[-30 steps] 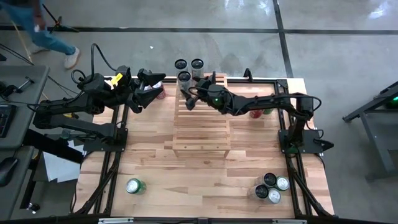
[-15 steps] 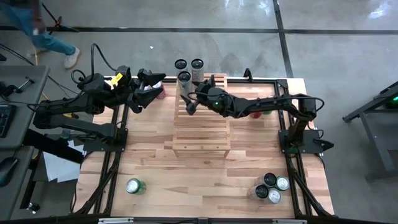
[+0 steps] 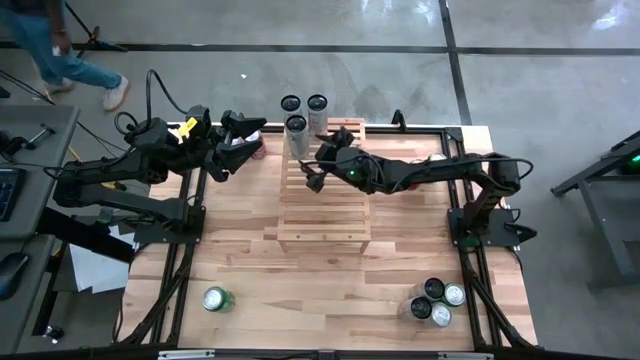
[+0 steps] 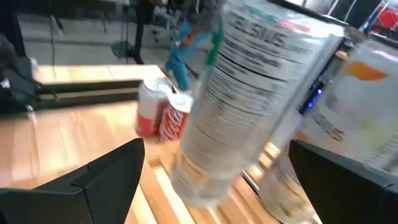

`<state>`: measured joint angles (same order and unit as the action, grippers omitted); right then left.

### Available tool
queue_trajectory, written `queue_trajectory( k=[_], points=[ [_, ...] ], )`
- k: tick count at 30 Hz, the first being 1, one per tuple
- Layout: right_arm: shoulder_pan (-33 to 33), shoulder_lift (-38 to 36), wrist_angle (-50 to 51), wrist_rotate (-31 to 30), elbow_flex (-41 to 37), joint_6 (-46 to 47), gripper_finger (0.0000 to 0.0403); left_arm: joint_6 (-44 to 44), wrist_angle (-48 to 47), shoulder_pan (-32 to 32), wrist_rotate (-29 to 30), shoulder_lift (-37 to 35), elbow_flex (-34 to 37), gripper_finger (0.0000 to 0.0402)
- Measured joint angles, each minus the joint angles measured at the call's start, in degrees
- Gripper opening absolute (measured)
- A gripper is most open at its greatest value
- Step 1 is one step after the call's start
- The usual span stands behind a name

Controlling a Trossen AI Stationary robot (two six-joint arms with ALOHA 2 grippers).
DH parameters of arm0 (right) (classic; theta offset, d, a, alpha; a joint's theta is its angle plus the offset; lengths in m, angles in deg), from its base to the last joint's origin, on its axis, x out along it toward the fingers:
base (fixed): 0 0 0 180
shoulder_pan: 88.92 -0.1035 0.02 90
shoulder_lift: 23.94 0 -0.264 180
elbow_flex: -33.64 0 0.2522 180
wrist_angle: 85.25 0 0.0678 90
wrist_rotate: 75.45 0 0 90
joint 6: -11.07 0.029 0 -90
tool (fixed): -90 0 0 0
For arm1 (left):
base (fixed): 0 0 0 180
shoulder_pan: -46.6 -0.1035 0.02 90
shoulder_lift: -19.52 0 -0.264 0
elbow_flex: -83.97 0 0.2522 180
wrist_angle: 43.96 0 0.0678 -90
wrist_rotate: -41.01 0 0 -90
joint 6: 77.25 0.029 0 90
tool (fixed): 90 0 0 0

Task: Place canned beverage on shelf
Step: Put the left white pink soda can on the shelf

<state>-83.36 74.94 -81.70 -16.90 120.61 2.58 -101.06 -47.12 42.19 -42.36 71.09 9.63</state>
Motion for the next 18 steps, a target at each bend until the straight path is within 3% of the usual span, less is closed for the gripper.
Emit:
queue_trajectory(
  k=[4, 13, 18],
  points=[
    [0.0, -2.76, 4.63, 0.02, 0.0, 1.45, 0.0385, 0.0, 0.0, 0.0, 0.0, -0.01, 0.02, 0.0381],
    [0.15, -8.48, 13.61, 0.51, 0.0, 15.2, 0.0385, 0.04, -0.01, 0.0, 0.0, -0.01, 0.0, 0.0381],
    [0.19, -8.52, 13.69, 7.19, 0.0, 15.74, 0.0385, 0.5, 0.01, 0.0, 0.24, 0.0, 0.0, 0.0381]
  ],
)
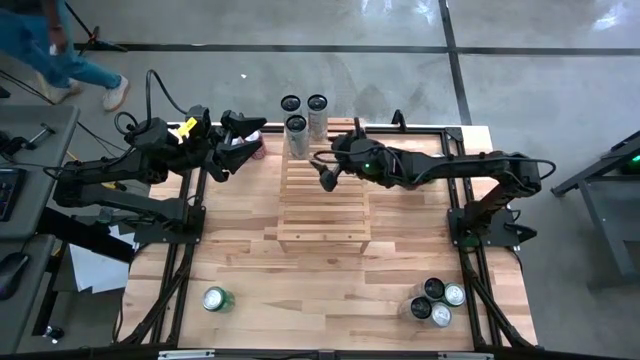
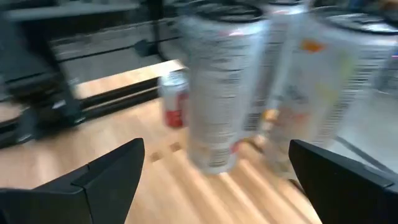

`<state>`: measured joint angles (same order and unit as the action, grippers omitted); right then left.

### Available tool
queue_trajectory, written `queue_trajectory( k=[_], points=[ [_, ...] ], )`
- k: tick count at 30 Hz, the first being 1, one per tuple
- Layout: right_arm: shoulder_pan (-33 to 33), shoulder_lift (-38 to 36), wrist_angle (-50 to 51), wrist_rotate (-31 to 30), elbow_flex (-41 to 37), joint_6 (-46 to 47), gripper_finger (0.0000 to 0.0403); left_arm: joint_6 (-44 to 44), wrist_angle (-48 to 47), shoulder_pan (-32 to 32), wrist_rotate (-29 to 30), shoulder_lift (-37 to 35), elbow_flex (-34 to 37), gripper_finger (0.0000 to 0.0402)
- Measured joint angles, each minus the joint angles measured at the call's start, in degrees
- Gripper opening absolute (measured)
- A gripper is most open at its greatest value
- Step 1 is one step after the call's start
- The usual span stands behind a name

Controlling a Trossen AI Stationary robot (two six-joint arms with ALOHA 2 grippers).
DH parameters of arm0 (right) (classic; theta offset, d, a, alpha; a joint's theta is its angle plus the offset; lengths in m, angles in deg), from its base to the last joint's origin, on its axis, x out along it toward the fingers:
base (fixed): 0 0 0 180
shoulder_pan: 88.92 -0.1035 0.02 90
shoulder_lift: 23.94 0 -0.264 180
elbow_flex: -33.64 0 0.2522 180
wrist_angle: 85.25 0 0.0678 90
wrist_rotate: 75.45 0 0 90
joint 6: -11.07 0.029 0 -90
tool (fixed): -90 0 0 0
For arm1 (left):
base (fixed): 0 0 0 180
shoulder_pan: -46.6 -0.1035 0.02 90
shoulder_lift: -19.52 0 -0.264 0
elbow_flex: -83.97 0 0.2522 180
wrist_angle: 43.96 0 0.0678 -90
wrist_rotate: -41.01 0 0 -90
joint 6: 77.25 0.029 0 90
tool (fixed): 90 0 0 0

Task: Place canned beverage on shelf
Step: Put the left white pink soda can on the shelf

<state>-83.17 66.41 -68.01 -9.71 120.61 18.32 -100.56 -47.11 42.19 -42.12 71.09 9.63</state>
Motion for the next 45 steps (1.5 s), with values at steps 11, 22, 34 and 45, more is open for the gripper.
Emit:
queue_trajectory(
  k=[11, 22, 34, 45],
  points=[
    [0.38, 0.83, -0.41, 0.18, 0.02, 2.89, 0.017, 0.36, -0.02, 0.0, 0.03, -0.01, 0.02, 0.0381],
    [2.32, 9.4, -3.45, 3.35, 0.0, 9.87, 0.0005, 0.55, -0.03, 0.0, 0.01, 0.0, 0.0, 0.0381],
    [3.06, 11.86, -6.27, 4.55, 0.0, 10.31, 0.0, 0.55, -0.04, 0.0, -0.04, -0.02, 0.02, 0.0381],
    [4.0, 13.48, -10.79, 5.36, 0.02, 10.32, 0.0, 0.46, -0.07, -0.02, -0.04, -0.02, 0.02, 0.0381]
  ],
)
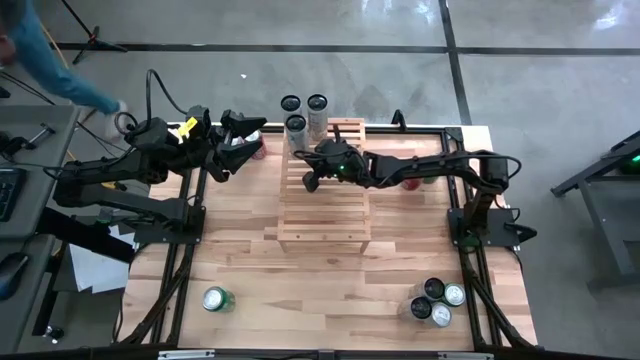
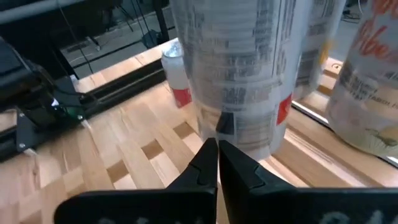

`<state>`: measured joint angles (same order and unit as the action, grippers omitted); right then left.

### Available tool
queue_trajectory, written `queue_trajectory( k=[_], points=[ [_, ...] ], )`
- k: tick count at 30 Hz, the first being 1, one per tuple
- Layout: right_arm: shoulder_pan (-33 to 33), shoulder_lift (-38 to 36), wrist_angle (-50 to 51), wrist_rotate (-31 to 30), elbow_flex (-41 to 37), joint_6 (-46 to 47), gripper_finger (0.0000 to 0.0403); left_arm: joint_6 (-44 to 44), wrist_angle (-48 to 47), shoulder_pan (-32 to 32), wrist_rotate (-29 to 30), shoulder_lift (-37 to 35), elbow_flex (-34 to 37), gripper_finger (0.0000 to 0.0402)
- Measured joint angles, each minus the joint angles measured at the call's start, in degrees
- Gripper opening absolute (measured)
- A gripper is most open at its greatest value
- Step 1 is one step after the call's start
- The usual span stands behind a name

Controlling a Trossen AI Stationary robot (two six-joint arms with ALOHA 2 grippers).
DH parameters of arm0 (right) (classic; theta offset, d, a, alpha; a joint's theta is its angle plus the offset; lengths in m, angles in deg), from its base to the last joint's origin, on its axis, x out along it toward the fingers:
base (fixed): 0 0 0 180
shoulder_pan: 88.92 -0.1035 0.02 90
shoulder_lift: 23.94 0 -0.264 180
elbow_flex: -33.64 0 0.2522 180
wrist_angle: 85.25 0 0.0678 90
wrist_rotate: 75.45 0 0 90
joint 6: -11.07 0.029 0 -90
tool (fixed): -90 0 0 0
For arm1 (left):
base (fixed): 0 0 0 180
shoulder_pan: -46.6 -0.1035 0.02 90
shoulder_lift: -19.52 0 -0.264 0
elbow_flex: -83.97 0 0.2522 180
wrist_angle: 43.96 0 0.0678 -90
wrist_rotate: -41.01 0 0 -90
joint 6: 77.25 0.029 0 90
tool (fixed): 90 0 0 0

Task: Place canned beverage on shelf
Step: Put the left white pink soda can on the shelf

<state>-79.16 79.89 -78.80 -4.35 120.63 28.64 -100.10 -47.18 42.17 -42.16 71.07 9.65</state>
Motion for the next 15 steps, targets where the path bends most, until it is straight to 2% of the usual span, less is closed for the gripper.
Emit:
queue_trajectory(
  k=[15],
  points=[
    [1.38, 0.96, -4.35, -0.39, -0.02, -0.64, 0.0, 0.04, -0.04, 0.0, 0.0, 0.0, -0.02, 0.0381]
  ],
)
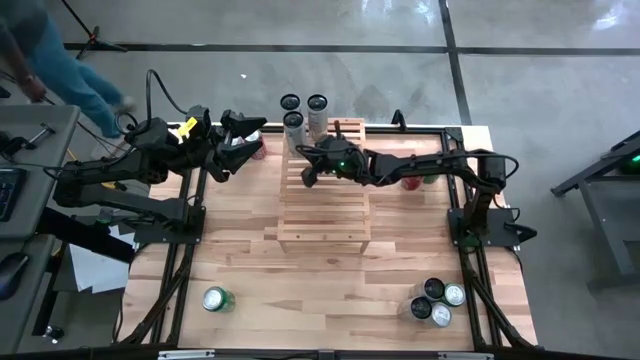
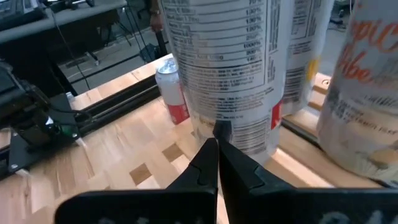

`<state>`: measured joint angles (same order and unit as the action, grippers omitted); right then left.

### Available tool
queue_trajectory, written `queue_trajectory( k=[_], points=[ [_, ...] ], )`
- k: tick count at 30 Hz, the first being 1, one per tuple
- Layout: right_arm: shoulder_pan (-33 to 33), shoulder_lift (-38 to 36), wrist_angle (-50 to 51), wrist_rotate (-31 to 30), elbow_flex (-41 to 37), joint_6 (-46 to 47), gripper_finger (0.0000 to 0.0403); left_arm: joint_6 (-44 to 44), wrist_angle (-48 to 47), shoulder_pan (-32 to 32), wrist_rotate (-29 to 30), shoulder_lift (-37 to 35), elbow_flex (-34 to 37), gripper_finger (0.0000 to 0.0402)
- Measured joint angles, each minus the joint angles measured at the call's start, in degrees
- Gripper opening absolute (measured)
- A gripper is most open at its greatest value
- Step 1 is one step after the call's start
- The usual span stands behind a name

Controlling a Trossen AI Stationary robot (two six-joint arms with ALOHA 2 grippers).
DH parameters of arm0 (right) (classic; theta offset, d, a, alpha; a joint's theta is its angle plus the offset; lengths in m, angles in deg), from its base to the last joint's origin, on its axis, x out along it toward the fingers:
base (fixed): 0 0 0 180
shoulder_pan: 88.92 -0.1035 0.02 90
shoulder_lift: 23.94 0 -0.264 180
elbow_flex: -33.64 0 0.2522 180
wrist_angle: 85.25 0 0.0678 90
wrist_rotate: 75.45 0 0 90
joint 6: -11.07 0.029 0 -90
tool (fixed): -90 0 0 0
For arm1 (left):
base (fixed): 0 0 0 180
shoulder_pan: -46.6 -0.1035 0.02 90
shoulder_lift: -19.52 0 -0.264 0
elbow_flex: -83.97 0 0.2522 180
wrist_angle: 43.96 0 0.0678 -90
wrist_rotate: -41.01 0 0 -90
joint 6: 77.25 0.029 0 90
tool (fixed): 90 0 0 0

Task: Place canned beverage on shelf
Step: Put the left white pink soda can on the shelf, then put the white pink soda can on the shelf aligned with the other white pink soda can

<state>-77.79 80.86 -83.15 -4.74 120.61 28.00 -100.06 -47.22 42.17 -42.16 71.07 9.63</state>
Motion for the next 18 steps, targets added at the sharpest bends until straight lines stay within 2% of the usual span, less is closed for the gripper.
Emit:
queue_trajectory(
  k=[7, 12, 18],
  points=[
    [0.15, 0.0, -0.32, 1.07, 0.02, -0.65, 0.0, -0.02, 0.0, 0.0, 0.0, 0.0, 0.0, 0.0381],
    [0.0, -0.28, 0.3, 4.2, 0.02, -2.74, 0.0, -0.03, 0.0, 0.0, 0.0, 0.01, 0.0, 0.0381],
    [0.0, -5.96, 9.55, 5.79, 0.01, -6.81, 0.0, 0.0, -0.91, 0.0, -0.43, -0.23, 0.01, 0.0381]
  ],
)
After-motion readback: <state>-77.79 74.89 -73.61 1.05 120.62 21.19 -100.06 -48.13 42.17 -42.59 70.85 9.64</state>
